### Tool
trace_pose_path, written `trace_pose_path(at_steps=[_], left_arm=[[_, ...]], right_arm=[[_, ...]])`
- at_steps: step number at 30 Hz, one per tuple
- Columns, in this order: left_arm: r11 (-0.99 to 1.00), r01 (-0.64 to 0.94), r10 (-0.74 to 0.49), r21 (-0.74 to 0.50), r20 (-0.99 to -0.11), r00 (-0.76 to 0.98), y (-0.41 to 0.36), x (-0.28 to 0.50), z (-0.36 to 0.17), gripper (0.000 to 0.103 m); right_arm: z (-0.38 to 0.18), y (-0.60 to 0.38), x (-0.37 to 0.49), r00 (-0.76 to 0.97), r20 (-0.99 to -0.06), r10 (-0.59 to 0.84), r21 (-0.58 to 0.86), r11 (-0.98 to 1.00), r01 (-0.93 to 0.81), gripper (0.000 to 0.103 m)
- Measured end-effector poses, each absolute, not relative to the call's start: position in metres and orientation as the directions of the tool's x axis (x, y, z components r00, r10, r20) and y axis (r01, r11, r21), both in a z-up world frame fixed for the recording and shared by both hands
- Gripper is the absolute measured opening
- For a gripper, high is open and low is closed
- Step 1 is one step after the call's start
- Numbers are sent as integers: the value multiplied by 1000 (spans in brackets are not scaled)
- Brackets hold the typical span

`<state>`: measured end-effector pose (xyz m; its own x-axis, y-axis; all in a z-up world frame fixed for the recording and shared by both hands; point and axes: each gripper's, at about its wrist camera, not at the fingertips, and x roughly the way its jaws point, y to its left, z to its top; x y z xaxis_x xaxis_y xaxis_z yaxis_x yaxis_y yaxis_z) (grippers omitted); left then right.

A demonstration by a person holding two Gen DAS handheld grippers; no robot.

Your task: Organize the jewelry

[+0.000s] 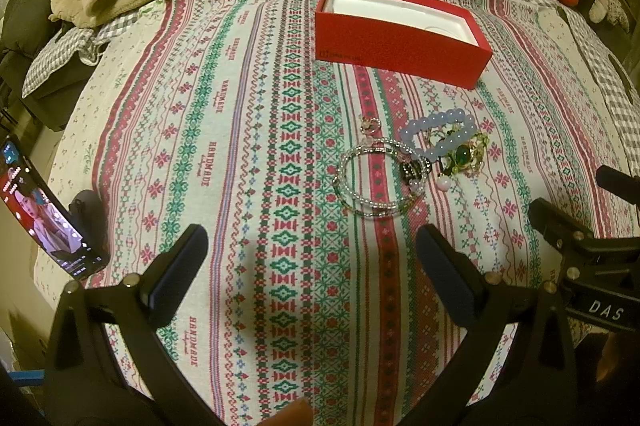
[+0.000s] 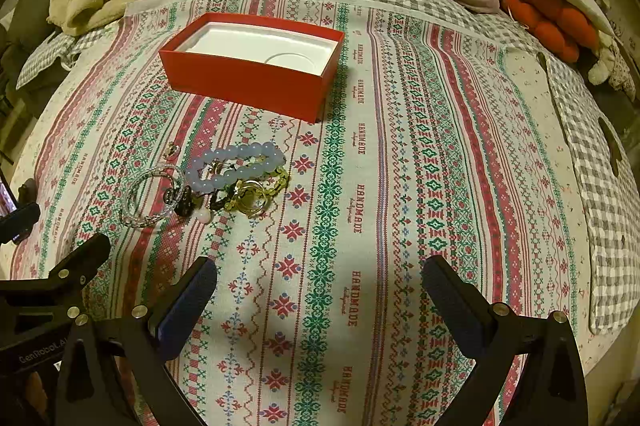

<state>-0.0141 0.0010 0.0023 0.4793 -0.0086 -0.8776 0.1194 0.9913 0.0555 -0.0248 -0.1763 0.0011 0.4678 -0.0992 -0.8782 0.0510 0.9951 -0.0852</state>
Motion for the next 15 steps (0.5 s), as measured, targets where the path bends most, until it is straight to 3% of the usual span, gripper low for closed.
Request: trace_pose_path(at_steps=[15], left_arm=[[991, 121, -9, 56, -877, 480, 1, -14, 3, 103]], right_arm=[[3, -176, -25, 468, -878, -99, -85, 995, 52, 103]])
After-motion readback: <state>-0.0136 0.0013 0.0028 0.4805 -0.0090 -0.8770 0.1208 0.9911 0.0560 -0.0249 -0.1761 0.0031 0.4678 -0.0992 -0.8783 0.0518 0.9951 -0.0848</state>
